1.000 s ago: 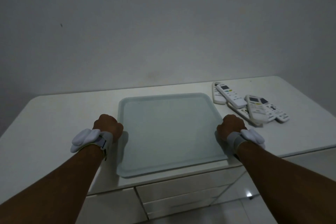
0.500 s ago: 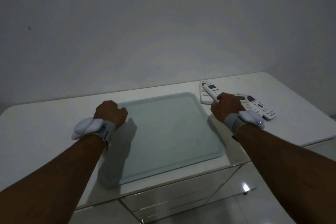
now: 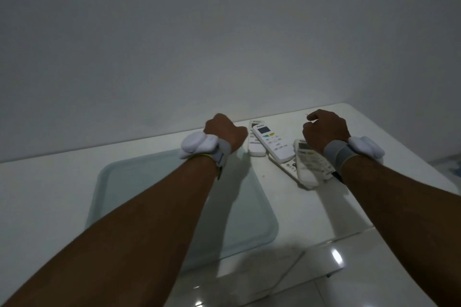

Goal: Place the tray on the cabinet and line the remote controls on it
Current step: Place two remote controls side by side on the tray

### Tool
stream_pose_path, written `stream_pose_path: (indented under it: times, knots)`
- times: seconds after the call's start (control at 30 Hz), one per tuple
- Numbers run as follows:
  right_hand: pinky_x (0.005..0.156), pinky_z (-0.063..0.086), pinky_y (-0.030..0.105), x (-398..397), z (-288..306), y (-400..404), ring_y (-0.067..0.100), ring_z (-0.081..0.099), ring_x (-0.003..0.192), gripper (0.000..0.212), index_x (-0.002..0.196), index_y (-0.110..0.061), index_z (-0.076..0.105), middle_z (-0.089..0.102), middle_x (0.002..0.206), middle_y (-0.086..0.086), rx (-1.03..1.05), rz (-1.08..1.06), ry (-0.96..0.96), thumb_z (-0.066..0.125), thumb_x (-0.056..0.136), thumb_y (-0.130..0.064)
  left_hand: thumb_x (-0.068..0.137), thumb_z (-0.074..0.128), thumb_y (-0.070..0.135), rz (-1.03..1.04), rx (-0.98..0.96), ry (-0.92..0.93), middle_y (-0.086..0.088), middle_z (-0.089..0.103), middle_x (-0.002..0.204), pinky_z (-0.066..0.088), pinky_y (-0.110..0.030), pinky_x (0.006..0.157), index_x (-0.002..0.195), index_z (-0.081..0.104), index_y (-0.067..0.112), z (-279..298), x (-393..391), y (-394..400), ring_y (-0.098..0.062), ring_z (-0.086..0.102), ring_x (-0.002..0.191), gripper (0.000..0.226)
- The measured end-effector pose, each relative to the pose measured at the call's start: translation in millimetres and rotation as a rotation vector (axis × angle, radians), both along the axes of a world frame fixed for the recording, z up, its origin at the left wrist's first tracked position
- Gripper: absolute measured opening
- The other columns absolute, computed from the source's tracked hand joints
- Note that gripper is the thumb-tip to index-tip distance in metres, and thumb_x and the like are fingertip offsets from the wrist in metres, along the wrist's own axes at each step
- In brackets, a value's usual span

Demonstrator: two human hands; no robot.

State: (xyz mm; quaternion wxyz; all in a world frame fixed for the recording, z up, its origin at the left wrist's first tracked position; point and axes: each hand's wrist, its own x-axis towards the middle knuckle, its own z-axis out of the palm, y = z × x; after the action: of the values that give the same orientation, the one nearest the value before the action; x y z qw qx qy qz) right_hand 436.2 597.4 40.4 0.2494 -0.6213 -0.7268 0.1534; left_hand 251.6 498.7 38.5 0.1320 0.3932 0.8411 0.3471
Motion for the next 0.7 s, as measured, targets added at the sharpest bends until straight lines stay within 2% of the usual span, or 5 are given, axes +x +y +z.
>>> stream_pose_path:
  times: [0.2, 0.37, 0.5, 0.6, 0.7]
  knots:
    - [0.095, 0.042, 0.031, 9.2, -14.3, 41.7, 0.029, 0.055, 0.118, 0.032, 0.111, -0.016, 0.066, 0.066, 0.12, 0.008, -0.044, 0.045, 0.018, 0.052, 0.083, -0.019, 0.069, 0.066, 0.029, -0.018, -0.036, -0.005, 0.009, 0.037, 0.041, 0.021, -0.011, 0.037, 0.042, 0.034, 0.017, -27.8, 43.2, 61.7, -0.008, 0.038, 0.037, 0.043]
    - [0.093, 0.044, 0.034, 11.6, -29.1, 67.5, 0.028, 0.056, 0.116, 0.032, 0.11, -0.021, 0.066, 0.065, 0.122, 0.005, -0.077, 0.057, 0.04, 0.052, 0.082, -0.02, 0.068, 0.064, 0.049, -0.058, -0.114, 0.066, 0.006, 0.043, 0.049, 0.022, -0.017, 0.04, 0.053, 0.046, 0.018, -49.8, 64.8, 92.4, -0.014, 0.044, 0.047, 0.039]
    - [0.089, 0.044, 0.033, 12.4, -35.0, 76.6, 0.027, 0.057, 0.114, 0.031, 0.108, -0.023, 0.067, 0.065, 0.122, 0.003, -0.083, 0.057, 0.061, 0.053, 0.081, -0.021, 0.074, 0.062, 0.049, -0.092, -0.218, -0.016, -0.004, 0.063, 0.081, 0.049, -0.025, 0.065, 0.084, 0.062, 0.015, -65.5, 76.8, 99.7, -0.024, 0.062, 0.079, 0.036]
    - [0.088, 0.045, 0.033, 11.9, -37.8, 81.6, 0.027, 0.058, 0.112, 0.03, 0.107, -0.023, 0.067, 0.066, 0.119, 0.003, -0.078, 0.073, 0.068, 0.053, 0.08, -0.021, 0.068, 0.065, 0.035, -0.008, -0.232, -0.015, -0.005, 0.052, 0.061, 0.036, -0.019, 0.047, 0.069, 0.054, 0.014, -64.8, 79.6, 101.2, -0.018, 0.046, 0.05, 0.024]
    - [0.087, 0.044, 0.033, 6.9, -36.1, 82.7, 0.027, 0.058, 0.111, 0.03, 0.108, -0.022, 0.067, 0.066, 0.118, 0.004, -0.075, 0.101, 0.08, 0.053, 0.081, -0.022, 0.069, 0.066, 0.023, 0.004, -0.145, -0.01, 0.006, 0.034, 0.047, 0.018, -0.012, 0.038, 0.049, 0.033, 0.019, -55.4, 76.6, 97.1, -0.007, 0.029, 0.038, 0.039]
